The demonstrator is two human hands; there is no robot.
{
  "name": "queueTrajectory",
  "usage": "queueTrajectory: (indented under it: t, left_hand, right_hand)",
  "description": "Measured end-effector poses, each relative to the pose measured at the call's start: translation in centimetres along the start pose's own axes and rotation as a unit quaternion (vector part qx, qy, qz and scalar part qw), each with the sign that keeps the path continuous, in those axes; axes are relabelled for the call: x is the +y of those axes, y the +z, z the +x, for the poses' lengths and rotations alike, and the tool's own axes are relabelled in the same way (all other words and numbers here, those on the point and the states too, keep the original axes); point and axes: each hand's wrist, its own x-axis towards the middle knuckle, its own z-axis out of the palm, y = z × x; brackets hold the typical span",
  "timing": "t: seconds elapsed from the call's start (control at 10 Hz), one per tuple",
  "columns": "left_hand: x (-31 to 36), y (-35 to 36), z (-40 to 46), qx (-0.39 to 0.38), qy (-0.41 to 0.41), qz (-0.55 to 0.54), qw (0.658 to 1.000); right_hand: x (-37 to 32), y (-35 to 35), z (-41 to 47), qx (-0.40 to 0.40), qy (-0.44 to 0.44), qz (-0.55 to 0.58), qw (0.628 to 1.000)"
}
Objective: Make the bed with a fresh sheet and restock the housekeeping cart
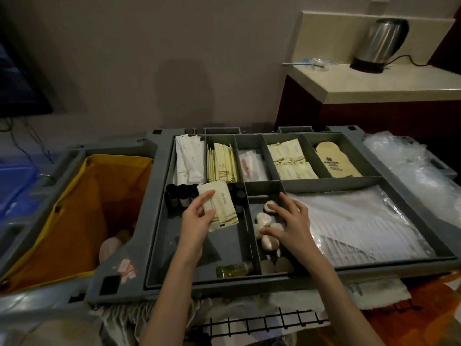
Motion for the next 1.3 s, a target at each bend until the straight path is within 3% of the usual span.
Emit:
queueTrajectory:
  t: [0.1, 0.3, 0.6, 0.8, 1.1, 1.2, 1.3]
  left_hand:
    - [0.2, 0.4, 0.2, -0.024, 0.019, 0.006, 1.0]
    - [0.9, 4.4, 1.8, -0.053, 0.03, 0.026, 0.998]
    - [1.0, 13.3, 6.9, -0.116, 0.052, 0.096, 0.987]
    - [0.5, 17.9, 11.7, -0.085, 0.099, 0.207, 0.97]
    - [-1.0, 21.1, 15.3, -0.051, 0.126, 0.334, 0.933]
    - [-1.0, 21.7, 15.8, -0.052, 0.154, 0.385, 0.908]
    - [-1.1, 22.3, 16.5, -0.039, 0.188, 0.456, 0.869]
  right_hand:
    - [-1.7, -0.4, 0.6, 0.036, -0.014, 0.101, 0.994]
    - [-4.3, -1.5, 2.8, 0.001, 0.013, 0.266, 0.964]
    - [1.5, -5.3, 7.8, 0.067, 0.09, 0.277, 0.954]
    - [8.3, -9.2, 14.0, 0.079, 0.105, 0.159, 0.978]
    - [13.8, -8.0, 18.0, -0.049, 0.124, -0.052, 0.99]
    - [13.6, -8.2, 18.2, -0.054, 0.047, -0.182, 0.981]
    - [14.1, -8.0, 18.4, -0.053, 0.043, -0.192, 0.979]
